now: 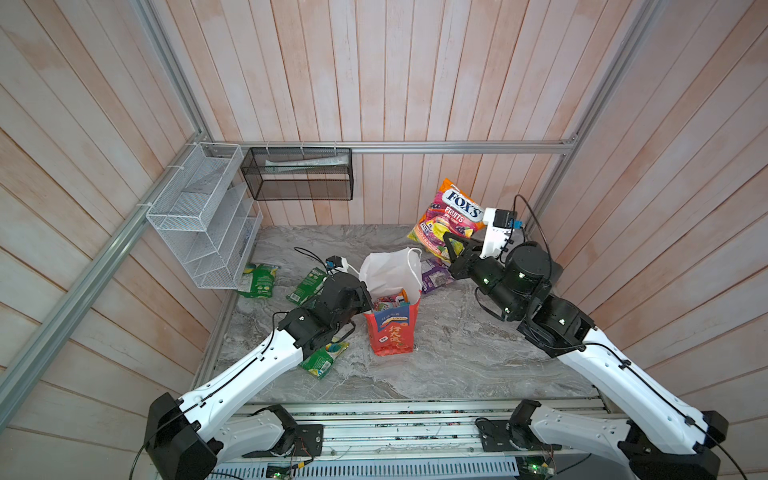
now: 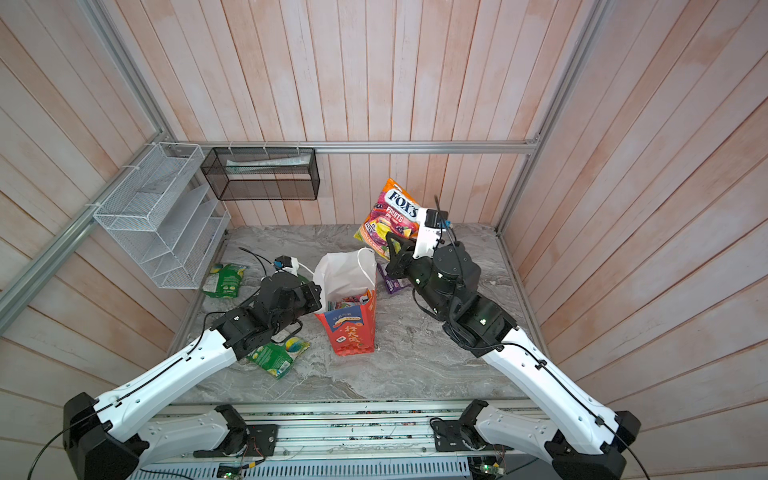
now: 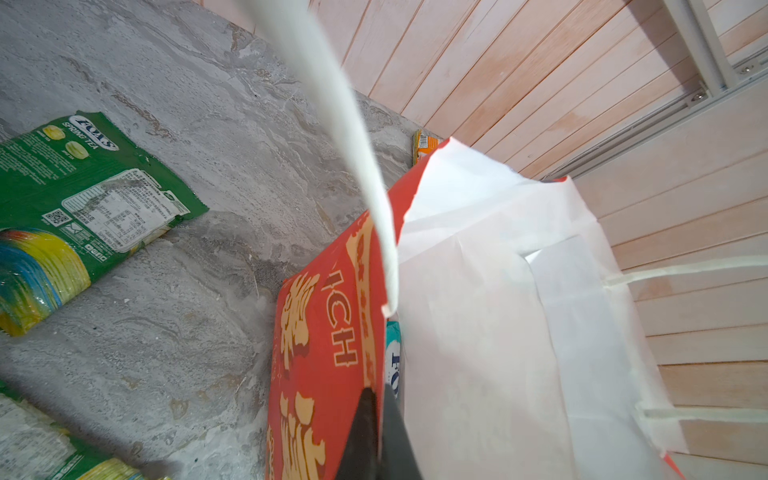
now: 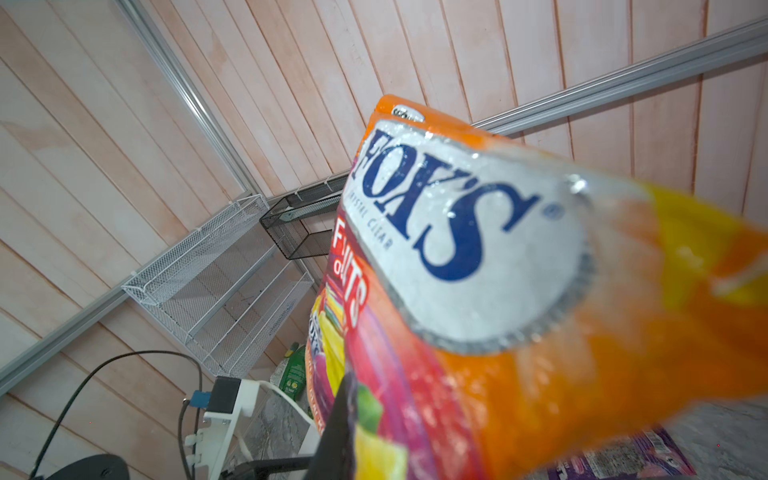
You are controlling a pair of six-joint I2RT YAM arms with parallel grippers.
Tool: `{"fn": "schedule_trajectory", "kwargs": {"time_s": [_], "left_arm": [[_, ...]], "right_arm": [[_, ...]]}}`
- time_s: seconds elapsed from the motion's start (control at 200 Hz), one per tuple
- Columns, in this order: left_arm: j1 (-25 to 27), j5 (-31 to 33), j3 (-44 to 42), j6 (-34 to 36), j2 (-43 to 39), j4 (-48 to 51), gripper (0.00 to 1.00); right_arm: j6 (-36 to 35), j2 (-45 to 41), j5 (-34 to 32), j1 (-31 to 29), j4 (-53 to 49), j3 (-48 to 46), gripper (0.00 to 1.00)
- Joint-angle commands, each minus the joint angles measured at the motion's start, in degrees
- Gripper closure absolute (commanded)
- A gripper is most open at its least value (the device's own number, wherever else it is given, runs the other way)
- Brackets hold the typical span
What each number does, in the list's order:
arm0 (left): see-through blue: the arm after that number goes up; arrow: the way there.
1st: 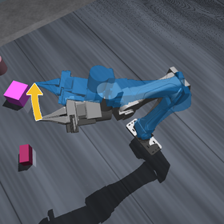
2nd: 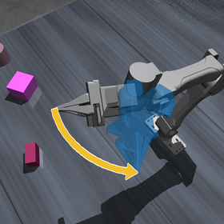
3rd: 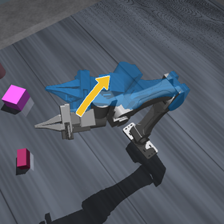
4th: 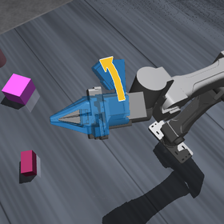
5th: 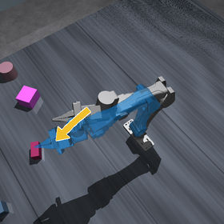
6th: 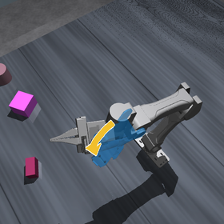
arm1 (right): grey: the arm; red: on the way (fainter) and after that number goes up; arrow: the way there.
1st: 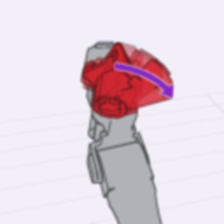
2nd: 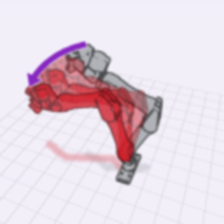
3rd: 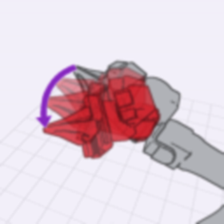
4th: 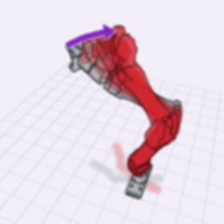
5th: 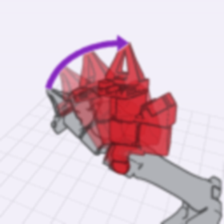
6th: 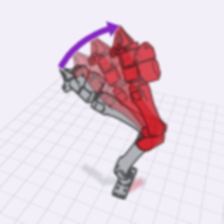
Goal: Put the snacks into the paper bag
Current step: 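Carry the FOX'S packet with the right gripper over the bag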
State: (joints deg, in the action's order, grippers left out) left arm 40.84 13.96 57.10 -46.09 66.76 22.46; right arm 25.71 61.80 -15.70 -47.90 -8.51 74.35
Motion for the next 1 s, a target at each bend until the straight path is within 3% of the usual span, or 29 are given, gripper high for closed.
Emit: {"fn": "schedule_trajectory", "kwargs": {"time_s": [0.0, 0.13, 0.2, 0.53, 0.86, 0.995], "left_arm": [[0.29, -0.42, 0.13, 1.09, 0.56, -0.83, 1.0], [0.33, -0.24, 0.18, 1.08, 0.56, -0.75, 1.0], [0.38, -0.32, 0.15, 1.16, 0.56, -0.83, 1.0], [0.47, 0.9, 0.07, 0.92, -0.66, -0.31, 1.0], [0.47, 2.28, 0.23, 1.16, -0.91, 0.31, 1.0], [0.43, 3.24, 0.26, 1.01, -1.1, 0.65, 1.0]], "right_arm": [[-5.54, 1.99, -5.07, -4.32, -0.1, 3.81, 0.95], [-8.58, 6.5, -11.84, -10.02, -1.73, 7.38, 0.95], [-9.17, 7.89, -12.11, -11.1, -1.31, 7.7, 0.95], [-10.63, 15.47, -12.82, -11.82, -2.49, 9.93, 0.94], [-8.01, 23.55, -15.94, -11.81, -11.69, 16.77, 0.93], [-7.77, 26.44, -16.36, -11.88, -15.88, 19.79, 0.87]]}}
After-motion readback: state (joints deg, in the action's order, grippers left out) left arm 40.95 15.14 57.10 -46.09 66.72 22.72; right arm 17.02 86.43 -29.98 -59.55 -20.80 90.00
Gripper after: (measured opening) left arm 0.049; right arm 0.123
